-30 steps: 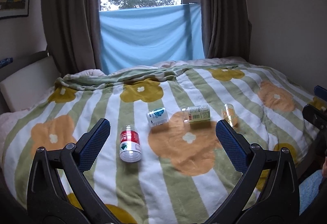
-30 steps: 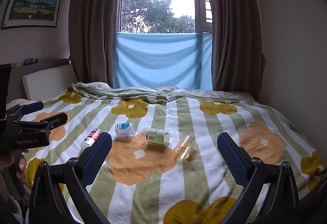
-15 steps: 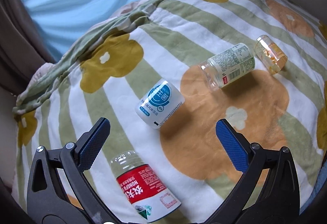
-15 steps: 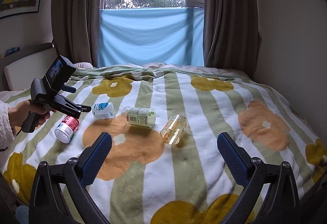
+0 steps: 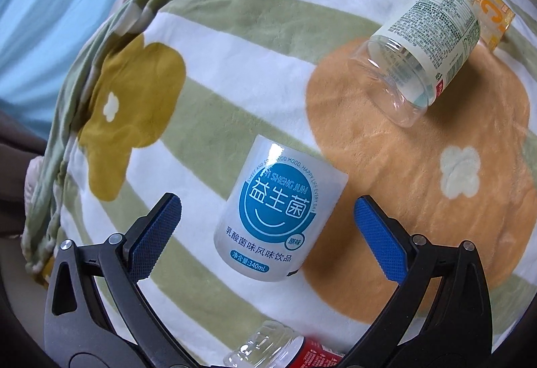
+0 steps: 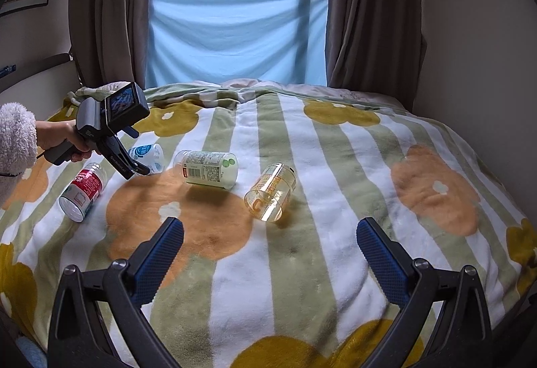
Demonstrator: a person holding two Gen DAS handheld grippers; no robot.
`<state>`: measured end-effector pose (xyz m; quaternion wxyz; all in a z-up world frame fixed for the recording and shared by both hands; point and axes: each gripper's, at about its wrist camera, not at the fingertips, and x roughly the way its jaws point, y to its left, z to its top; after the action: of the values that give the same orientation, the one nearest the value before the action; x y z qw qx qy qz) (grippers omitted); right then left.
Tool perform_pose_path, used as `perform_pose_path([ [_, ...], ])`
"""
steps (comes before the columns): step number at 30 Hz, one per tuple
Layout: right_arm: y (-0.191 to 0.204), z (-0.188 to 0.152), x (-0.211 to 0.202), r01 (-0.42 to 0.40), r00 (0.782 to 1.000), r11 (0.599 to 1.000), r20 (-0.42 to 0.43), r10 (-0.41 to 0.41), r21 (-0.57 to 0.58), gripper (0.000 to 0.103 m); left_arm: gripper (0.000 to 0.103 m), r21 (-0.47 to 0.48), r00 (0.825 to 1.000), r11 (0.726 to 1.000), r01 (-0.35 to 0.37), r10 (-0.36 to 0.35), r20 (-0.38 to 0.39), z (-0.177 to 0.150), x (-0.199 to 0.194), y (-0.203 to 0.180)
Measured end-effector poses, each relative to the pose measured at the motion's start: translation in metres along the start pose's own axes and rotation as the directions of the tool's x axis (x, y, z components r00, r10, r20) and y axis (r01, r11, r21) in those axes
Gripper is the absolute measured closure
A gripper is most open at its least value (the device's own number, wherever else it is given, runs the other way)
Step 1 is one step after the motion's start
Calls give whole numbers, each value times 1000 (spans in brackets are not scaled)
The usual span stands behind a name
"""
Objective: Flip cup upside down
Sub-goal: 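Move the left gripper down to the lying white blue-labelled bottle, then close the left gripper around the white bottle and lift it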
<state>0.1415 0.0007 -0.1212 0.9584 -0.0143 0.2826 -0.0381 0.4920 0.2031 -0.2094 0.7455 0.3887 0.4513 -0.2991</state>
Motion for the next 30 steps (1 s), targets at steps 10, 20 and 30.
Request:
perform_pose_path([
  [10,2,-2,4,-2,1000,1000,-2,2,0,0,35,25,996,999,27,-25,-87,5,30,0],
  [20,12,-7,9,-29,999,999,-21,28,-36,0,40,23,997,999,46,-44,-63,0,22,-6],
  [30,13,-4,5,-75,996,997,-42,73,-32,0,40,61,997,996,69,-71,31,-10,-55,-50],
])
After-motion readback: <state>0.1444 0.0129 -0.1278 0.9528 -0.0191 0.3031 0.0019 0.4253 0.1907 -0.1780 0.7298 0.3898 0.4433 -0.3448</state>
